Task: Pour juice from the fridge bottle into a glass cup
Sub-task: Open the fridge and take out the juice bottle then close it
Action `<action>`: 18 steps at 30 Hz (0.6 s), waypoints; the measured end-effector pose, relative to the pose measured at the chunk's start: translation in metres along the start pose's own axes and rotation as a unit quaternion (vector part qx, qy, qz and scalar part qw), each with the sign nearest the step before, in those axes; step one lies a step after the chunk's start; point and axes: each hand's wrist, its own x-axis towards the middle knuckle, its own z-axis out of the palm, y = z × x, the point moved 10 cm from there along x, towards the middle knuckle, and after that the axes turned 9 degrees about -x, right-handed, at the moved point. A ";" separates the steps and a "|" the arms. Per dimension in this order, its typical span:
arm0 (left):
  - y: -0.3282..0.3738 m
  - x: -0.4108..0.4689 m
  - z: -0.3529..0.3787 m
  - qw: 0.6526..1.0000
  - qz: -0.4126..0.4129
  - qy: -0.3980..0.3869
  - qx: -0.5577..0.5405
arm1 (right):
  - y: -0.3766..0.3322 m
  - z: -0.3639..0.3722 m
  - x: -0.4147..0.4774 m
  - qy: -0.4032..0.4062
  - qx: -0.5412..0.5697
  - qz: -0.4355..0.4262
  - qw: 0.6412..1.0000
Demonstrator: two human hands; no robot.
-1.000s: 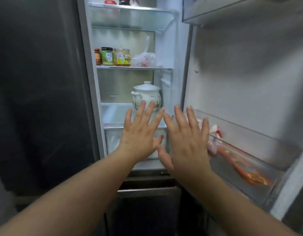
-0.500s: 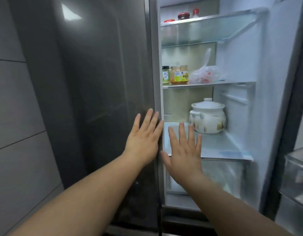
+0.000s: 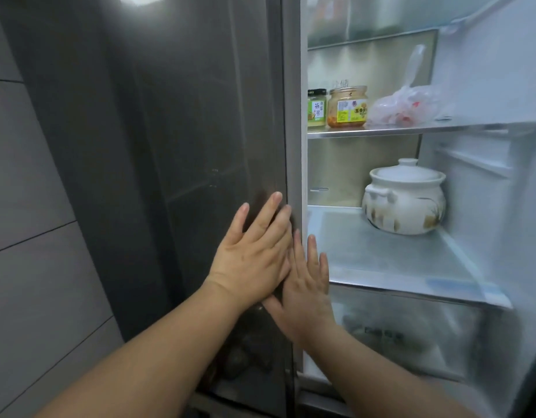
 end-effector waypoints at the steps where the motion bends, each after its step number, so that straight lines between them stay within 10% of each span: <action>1: 0.001 0.000 0.000 1.000 -0.002 0.006 0.004 | 0.000 0.002 0.001 -0.005 0.010 -0.007 1.000; 18: 0.004 -0.008 -0.011 0.995 -0.028 0.036 0.090 | -0.006 0.006 -0.001 0.034 -0.061 -0.035 0.997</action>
